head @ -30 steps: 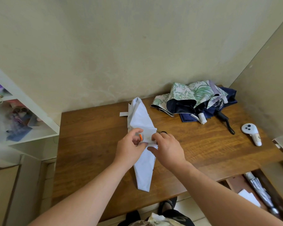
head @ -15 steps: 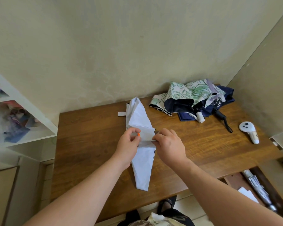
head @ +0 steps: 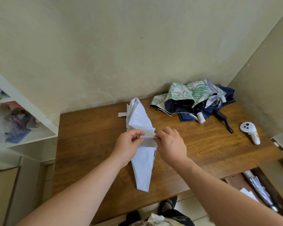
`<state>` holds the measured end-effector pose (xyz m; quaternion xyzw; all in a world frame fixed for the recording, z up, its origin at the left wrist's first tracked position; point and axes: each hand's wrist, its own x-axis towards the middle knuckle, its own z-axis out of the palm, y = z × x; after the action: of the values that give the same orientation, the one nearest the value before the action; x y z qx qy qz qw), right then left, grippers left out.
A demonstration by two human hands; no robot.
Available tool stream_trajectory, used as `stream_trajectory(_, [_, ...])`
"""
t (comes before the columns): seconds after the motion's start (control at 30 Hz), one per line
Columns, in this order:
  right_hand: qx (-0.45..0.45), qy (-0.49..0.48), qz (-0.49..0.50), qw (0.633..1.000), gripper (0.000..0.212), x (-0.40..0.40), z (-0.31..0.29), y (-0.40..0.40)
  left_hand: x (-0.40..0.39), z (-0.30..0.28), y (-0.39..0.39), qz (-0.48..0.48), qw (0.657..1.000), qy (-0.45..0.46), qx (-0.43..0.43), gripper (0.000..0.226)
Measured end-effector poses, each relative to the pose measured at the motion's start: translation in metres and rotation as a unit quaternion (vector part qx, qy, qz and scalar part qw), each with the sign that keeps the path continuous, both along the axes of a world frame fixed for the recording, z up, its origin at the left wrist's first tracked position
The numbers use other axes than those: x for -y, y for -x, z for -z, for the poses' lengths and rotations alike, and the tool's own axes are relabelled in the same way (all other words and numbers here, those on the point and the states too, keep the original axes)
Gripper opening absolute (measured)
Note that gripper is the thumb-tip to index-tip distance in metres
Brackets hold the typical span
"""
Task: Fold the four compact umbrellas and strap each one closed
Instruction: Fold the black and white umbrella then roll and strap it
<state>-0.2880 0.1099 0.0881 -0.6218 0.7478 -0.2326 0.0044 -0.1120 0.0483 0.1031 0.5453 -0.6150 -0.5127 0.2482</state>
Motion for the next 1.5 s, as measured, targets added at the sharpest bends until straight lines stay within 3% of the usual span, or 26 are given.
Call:
stream_trajectory(0.1, [-0.013, -0.004, -0.007, 1.000, 0.009, 0.000, 0.000, -0.002, -0.003, -0.001, 0.001, -0.002, 0.998, 0.046, 0.051, 0.017])
stream_trajectory(0.23, [-0.015, -0.051, -0.058, 0.997, 0.040, -0.002, -0.007, -0.006, -0.007, 0.003, -0.003, 0.009, 0.996, 0.073, 0.054, 0.010])
stream_trajectory(0.37, [-0.010, -0.007, -0.054, 0.998, 0.014, 0.001, 0.001, -0.005, -0.009, 0.005, -0.009, 0.011, 0.995, 0.083, 0.056, 0.010])
stream_trajectory(0.53, [0.001, 0.004, -0.053, 0.999, 0.011, 0.000, 0.007, -0.002, -0.008, 0.008, -0.015, 0.020, 0.993, 0.079, 0.081, 0.037])
stream_trajectory(0.7, [0.010, -0.113, -0.047, 0.992, 0.059, -0.005, 0.004, -0.002, -0.006, 0.012, -0.011, 0.032, 0.990, 0.084, 0.107, 0.053])
stream_trajectory(0.77, [0.013, -0.103, -0.046, 0.993, 0.049, -0.002, 0.008, -0.001, -0.002, 0.013, -0.007, 0.056, 0.987, 0.093, 0.121, 0.058])
stream_trajectory(0.9, [-0.003, -0.057, -0.068, 0.996, 0.008, 0.002, 0.012, 0.003, 0.004, 0.011, 0.000, 0.103, 0.963, 0.151, 0.196, 0.063])
stream_trajectory(1.03, [-0.034, 0.028, -0.132, 0.990, 0.001, -0.007, 0.001, 0.000, 0.007, 0.013, -0.004, 0.172, 0.904, 0.275, 0.277, 0.039])
stream_trajectory(1.13, [-0.026, 0.040, -0.174, 0.984, 0.008, -0.017, -0.003, -0.001, 0.005, 0.017, -0.010, 0.202, 0.878, 0.308, 0.304, 0.021])
stream_trajectory(1.3, [-0.029, -0.062, -0.179, 0.981, 0.050, -0.023, 0.010, -0.003, -0.010, 0.025, -0.017, 0.209, 0.879, 0.311, 0.296, 0.013])
stream_trajectory(1.5, [-0.052, -0.057, -0.256, 0.964, 0.022, -0.037, 0.049, -0.006, -0.020, 0.040, -0.035, 0.344, 0.845, 0.269, 0.308, 0.021])
